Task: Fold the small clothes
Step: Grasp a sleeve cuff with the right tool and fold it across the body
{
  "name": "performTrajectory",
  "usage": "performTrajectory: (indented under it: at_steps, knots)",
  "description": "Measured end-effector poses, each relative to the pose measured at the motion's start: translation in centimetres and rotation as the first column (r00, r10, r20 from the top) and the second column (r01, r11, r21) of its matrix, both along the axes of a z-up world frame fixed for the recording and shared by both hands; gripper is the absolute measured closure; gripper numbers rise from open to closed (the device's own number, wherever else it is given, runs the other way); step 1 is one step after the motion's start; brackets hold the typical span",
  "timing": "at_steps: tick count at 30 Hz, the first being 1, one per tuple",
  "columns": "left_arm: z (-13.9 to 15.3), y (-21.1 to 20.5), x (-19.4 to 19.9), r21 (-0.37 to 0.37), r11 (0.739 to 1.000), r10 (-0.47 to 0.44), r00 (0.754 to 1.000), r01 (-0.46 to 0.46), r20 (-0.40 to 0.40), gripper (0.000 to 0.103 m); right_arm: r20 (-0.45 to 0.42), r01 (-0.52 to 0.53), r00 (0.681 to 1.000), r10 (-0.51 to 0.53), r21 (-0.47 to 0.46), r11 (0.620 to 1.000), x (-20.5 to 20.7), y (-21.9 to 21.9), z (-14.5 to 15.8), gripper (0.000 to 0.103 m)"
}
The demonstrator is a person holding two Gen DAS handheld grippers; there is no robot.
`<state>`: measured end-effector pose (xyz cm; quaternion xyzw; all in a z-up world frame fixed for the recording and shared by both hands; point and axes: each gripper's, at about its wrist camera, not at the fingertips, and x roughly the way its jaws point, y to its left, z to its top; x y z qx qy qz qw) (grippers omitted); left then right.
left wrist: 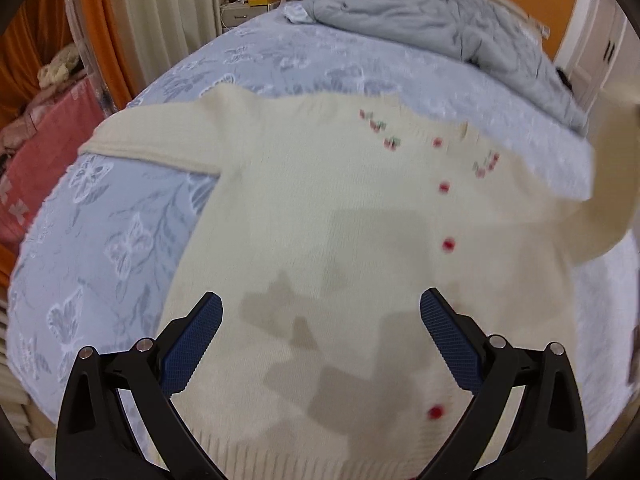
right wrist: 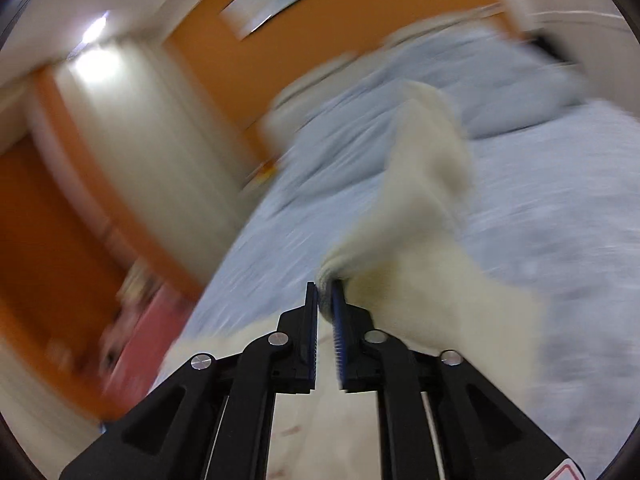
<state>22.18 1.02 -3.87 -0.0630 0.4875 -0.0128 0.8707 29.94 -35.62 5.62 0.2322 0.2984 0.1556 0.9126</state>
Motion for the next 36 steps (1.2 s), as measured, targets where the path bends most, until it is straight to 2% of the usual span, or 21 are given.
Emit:
performTrajectory:
  at_steps: [1,2,3,5,7,9,11,12,14,16,18,19,20,21,22,25,27,29,31,33,36]
  knots:
    - [0.3,0.2,0.5,-0.028,1.000,0.002,1.000,-0.002,0.002,0.006,-0.042,-0.079,0.996,0.078,-0.040,0.996,1.4,4.2,-1.7,0.086]
    - [0.5,0.6,1.2,-0.073,0.997,0.007,1.000,-0.007,0.000,0.005,-0.075,-0.124,0.990,0.119,-0.072,0.990,2.1,6.6,-3.1,0.076]
    - [0.5,0.9,2.0,-0.115,0.993,0.003,1.000,-0.004,-0.007,0.005,-0.120,-0.171,0.980,0.156,-0.128,0.977,2.6,9.7,-5.4,0.074]
    - [0.1,1.2,4.1,-0.204,0.979,-0.010,0.999,0.003,-0.032,0.005,-0.133,-0.168,0.981,0.144,-0.198,0.966,1.9,11.0,-7.5,0.074]
    - [-0.6,1.3,5.9,-0.239,0.971,-0.014,0.999,0.003,-0.047,0.005,-0.144,-0.104,0.987,0.074,-0.221,0.970,0.1,9.4,-9.1,0.061]
    - [-1.9,1.0,8.4,-0.268,0.963,-0.013,0.998,-0.003,-0.061,0.005,-0.172,-0.004,0.985,-0.027,-0.177,0.984,-1.7,6.2,-10.1,0.048]
    - [-3.5,0.5,11.2,-0.297,0.955,-0.004,0.996,-0.021,-0.086,0.005,-0.212,0.126,0.964,-0.161,-0.170,0.977,-3.8,1.6,-11.4,0.043]
    - [-4.4,0.2,12.8,-0.309,0.950,0.010,0.994,-0.042,-0.106,0.005,-0.231,0.188,0.943,-0.238,-0.220,0.957,-5.0,-0.5,-12.1,0.042]
    - [-6.1,0.0,15.1,-0.353,0.931,0.040,0.989,-0.089,-0.145,0.005,-0.268,0.228,0.913,-0.308,-0.292,0.929,-6.0,-2.5,-13.8,0.042]
    - [-8.2,-0.6,17.6,-0.387,0.911,0.063,0.976,-0.141,-0.209,0.007,-0.310,0.223,0.894,-0.323,-0.318,0.922,-6.1,-3.8,-15.3,0.042]
    - [-9.2,-1.1,18.5,-0.341,0.919,0.120,0.965,-0.197,-0.234,0.014,-0.331,0.195,0.888,-0.319,-0.355,0.914,-5.9,-4.1,-16.7,0.042]
    - [-8.9,-1.6,18.9,-0.301,0.933,0.138,0.968,-0.198,-0.211,0.024,-0.341,0.168,0.891,-0.301,-0.370,0.914,-5.2,-3.4,-17.5,0.042]
    - [-8.5,-2.1,19.1,-0.272,0.946,0.125,0.974,-0.174,-0.189,0.055,-0.347,0.151,0.892,-0.288,-0.372,0.916,-4.2,-2.9,-17.9,0.046]
    - [-8.2,-2.9,19.6,-0.247,0.961,0.079,0.981,-0.123,-0.180,0.075,-0.351,0.137,0.896,-0.271,-0.361,0.922,-3.6,-2.6,-18.0,0.074]
    - [-7.8,-3.2,19.9,-0.261,0.961,0.045,0.984,-0.089,-0.171,0.092,-0.345,0.139,0.899,-0.270,-0.360,0.923,-3.0,-2.4,-18.1,0.086]
    - [-5.7,-2.5,19.8,-0.287,0.955,0.053,0.994,-0.078,-0.095,0.092,-0.264,0.203,0.921,-0.287,-0.303,0.931,-3.0,-3.0,-15.6,0.090]
    - [-5.3,-1.9,19.4,-0.272,0.959,0.060,0.996,-0.076,-0.066,0.092,-0.218,0.231,0.930,-0.297,-0.281,0.931,-3.7,-3.1,-14.4,0.090]
    - [-6.4,-1.4,19.2,-0.246,0.966,0.061,0.995,-0.078,-0.076,0.092,-0.263,0.226,0.914,-0.310,-0.304,0.925,-3.8,-3.2,-16.0,0.089]
    - [-8.7,-0.8,19.0,-0.231,0.968,0.072,0.989,-0.100,-0.127,0.092,-0.374,0.185,0.877,-0.301,-0.316,0.931,-3.5,-3.5,-19.5,0.086]
    - [-9.0,-0.3,18.2,-0.259,0.961,0.072,0.993,-0.095,-0.098,0.092,-0.352,0.204,0.882,-0.314,-0.318,0.926,-4.1,-3.5,-18.6,0.084]
    - [-8.4,-0.3,18.0,-0.256,0.963,0.067,0.994,-0.087,-0.086,0.092,-0.277,0.262,0.898,-0.341,-0.284,0.922,-5.5,-3.3,-15.1,0.082]
